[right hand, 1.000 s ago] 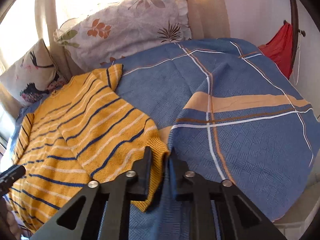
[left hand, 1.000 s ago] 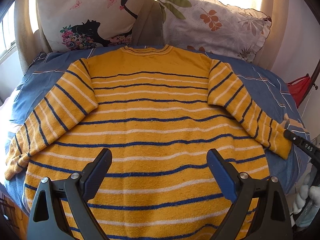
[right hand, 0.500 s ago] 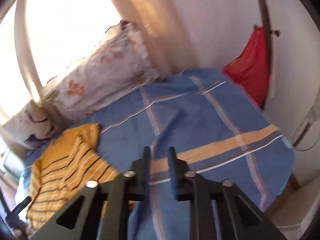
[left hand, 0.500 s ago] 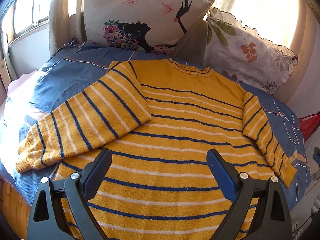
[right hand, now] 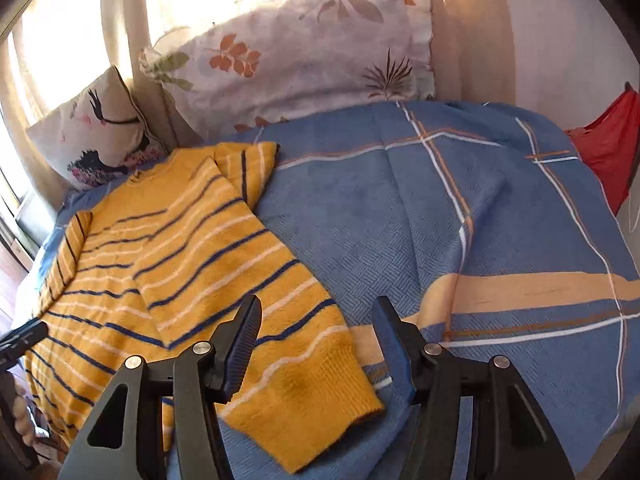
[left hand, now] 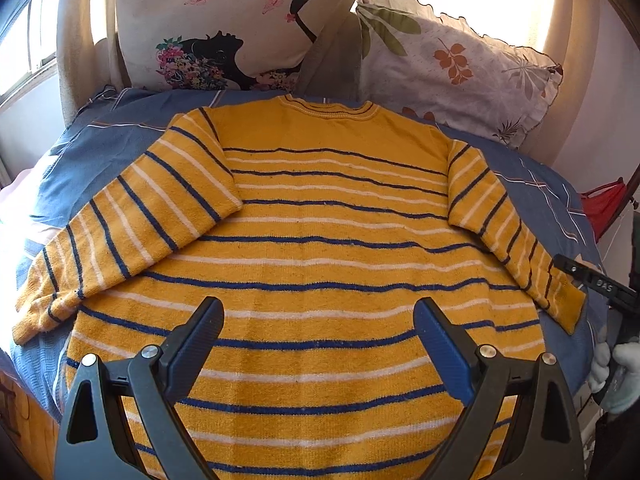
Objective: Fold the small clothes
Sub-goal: 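Close the right gripper on the sleeve cuff and lift it, then carry the held sleeve across the sweater body toward the other sleeve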
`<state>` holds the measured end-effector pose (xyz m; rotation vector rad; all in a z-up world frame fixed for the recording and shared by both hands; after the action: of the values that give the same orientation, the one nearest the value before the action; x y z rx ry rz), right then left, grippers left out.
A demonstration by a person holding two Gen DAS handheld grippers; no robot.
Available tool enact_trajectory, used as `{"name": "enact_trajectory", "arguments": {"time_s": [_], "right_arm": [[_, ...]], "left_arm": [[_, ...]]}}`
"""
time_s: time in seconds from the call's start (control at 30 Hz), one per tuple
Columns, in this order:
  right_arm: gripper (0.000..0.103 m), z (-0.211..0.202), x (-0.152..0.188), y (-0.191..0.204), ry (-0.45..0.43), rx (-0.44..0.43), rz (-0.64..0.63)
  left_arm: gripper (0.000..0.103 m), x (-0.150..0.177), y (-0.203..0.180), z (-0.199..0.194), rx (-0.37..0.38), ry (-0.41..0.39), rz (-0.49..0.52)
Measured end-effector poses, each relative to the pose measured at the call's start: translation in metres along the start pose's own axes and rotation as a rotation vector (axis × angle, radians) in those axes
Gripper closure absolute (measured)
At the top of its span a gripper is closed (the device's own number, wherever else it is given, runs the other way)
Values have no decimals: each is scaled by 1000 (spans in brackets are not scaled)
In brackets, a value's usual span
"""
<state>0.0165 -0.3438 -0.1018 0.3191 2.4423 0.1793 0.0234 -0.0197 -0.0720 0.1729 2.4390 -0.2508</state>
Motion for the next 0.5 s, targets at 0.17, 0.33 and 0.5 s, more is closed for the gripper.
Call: {"name": "enact_trajectory", "arguments": {"time_s": [0.17,0.33,0.5], "right_arm": [[52,10,19,5,49,-40,-31],[92,-4,39,20,75,-147,27],[93,-48,8,-39,-79,-104,227]], "left_arm": [[8,-2,6,2,-15,2,-11],[8,-2,2,12,-3,32,-4],[8,-10,16,2,-24,-1,-24]]}}
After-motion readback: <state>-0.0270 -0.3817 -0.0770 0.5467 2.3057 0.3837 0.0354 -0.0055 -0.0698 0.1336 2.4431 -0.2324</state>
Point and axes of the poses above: each gripper's, at about its wrist camera, not at the fingertips, and z roughly the way its jaws point, y to its left, x to its underside, the point moved 7 cm from there along z, roughly the way its jaws point
